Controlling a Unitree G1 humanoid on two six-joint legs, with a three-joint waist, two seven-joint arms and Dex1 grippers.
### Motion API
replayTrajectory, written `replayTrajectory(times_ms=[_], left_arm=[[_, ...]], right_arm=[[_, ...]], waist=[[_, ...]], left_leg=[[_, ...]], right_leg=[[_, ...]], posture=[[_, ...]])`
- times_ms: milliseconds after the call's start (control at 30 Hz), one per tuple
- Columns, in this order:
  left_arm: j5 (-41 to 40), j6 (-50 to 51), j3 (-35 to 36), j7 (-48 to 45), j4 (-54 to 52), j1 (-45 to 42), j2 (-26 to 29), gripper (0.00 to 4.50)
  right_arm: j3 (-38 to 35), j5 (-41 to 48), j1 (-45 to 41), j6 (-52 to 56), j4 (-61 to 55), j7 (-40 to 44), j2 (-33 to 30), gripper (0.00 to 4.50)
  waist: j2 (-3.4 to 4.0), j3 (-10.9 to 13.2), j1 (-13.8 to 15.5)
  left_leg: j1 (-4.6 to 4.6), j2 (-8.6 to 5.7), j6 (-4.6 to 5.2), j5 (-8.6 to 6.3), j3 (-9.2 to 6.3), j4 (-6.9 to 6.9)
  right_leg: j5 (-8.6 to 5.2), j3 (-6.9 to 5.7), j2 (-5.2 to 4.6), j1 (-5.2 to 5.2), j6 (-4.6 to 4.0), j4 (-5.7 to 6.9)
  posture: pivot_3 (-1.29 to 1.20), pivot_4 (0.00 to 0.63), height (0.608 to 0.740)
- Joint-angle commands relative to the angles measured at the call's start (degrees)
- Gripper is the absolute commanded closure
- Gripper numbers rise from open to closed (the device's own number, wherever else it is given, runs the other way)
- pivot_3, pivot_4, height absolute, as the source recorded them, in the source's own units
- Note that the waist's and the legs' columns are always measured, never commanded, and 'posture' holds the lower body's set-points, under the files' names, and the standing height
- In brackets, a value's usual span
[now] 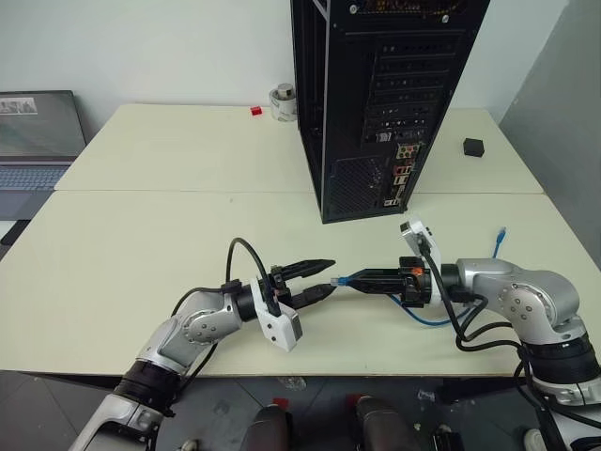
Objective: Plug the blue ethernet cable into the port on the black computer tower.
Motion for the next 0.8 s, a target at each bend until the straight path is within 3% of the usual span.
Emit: replayTrajectory(times_ms=[33,200,267,600,800], left_arm=[[-7.7,6.4,0.7,-3.0,-2.5,0.5,0.0,1.26],[-15.1,23.3,2.2,-5.1,-8.4,0.7,-3.3,0.19],[-17.3,31.2,2.3,-5.8,-11.1,0.4,-4.9,0.0],[-26.9,67.8,3.7,-1.2,-24.4,-5.3,-14.9,0.0],[-28.2,77.8,4.0,0.8,-27.9,-7.2,-17.8,0.0]], right_arm=[[-4.0,-2.9,-0.2,-5.1,-1.2,-3.0,-0.5,4.5],[-5.3,-10.4,1.2,-11.1,-3.0,-11.2,0.1,4.5],[-5.3,-12.9,1.8,-12.5,-4.1,-15.0,1.1,4.5],[-4.6,-26.4,2.5,-14.1,-12.3,-45.7,19.4,4.5],[-2.8,-34.6,2.4,-17.1,-12.0,-55.7,25.8,4.5]], waist=[[0.0,0.0,0.0],[0.0,0.0,0.0],[0.0,0.0,0.0],[0.01,0.0,-0.2],[0.01,0.0,-0.1]], left_leg=[[0.0,0.0,0.0,0.0,0.0,0.0],[-0.02,-0.01,0.0,0.0,-0.01,0.01],[-0.03,-0.02,0.0,0.0,-0.02,0.0],[-0.07,0.04,-0.02,0.01,-0.05,0.0],[-0.09,0.02,-0.04,0.02,-0.03,0.01]], right_leg=[[0.0,0.0,0.0,0.0,0.0,0.0],[0.0,-0.01,0.01,0.0,0.01,0.0],[0.0,-0.02,0.03,-0.01,0.01,0.0],[0.0,0.06,0.31,-0.05,0.01,0.04],[0.0,0.1,0.3,-0.08,0.01,0.03]], posture=[[0.0,0.15,0.74],[0.0,0.15,0.74],[0.0,0.15,0.74],[0.0,0.15,0.74],[0.0,0.15,0.74]])
